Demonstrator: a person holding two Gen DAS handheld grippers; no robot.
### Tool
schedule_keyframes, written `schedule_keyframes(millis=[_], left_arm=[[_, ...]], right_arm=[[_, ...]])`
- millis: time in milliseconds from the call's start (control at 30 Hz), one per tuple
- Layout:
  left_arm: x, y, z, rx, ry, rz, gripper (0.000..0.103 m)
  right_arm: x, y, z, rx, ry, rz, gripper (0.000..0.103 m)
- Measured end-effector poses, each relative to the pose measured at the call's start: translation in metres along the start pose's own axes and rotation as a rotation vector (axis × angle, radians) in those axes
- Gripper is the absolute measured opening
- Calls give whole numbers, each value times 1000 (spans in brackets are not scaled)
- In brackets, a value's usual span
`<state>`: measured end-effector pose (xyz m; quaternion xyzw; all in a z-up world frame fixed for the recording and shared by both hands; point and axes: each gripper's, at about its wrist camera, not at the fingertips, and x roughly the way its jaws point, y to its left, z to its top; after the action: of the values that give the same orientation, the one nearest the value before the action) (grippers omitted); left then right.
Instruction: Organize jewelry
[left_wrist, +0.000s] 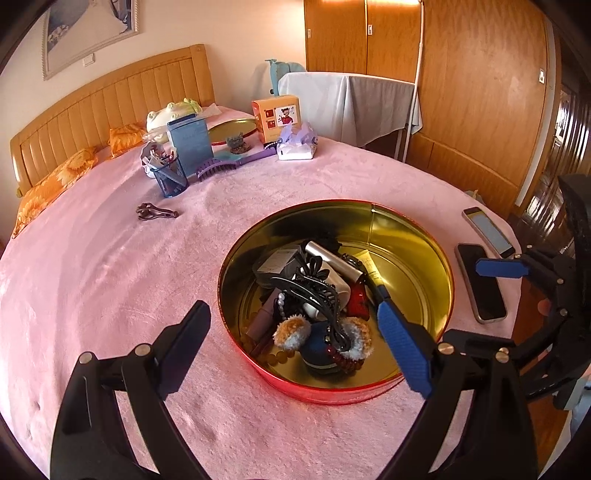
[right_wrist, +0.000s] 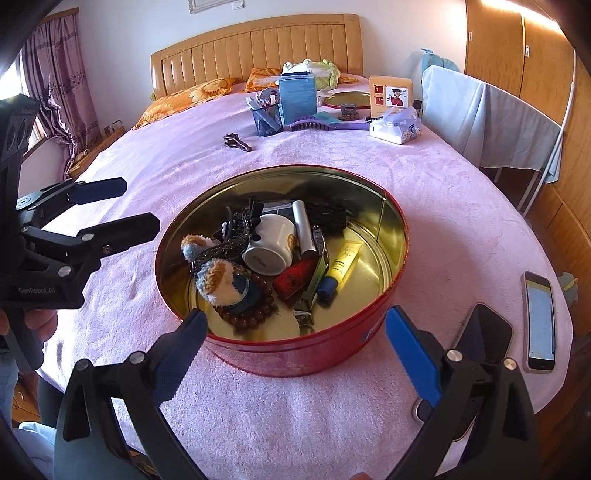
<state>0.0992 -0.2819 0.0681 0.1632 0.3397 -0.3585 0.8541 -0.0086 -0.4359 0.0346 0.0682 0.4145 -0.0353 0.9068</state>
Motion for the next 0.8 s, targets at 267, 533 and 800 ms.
schedule_keyframes(millis=[267,533,800], left_arm=[[2,10,-5,-30,15,18,90],[5,16,-10,-53,33,23,90],[1,20,-15,-42,25,89,90]], right_arm=[[1,3,-3,2,0,13,98],[3,8,-4,4,-3,16,98],[-3,9,2,50,-56,-12,98]])
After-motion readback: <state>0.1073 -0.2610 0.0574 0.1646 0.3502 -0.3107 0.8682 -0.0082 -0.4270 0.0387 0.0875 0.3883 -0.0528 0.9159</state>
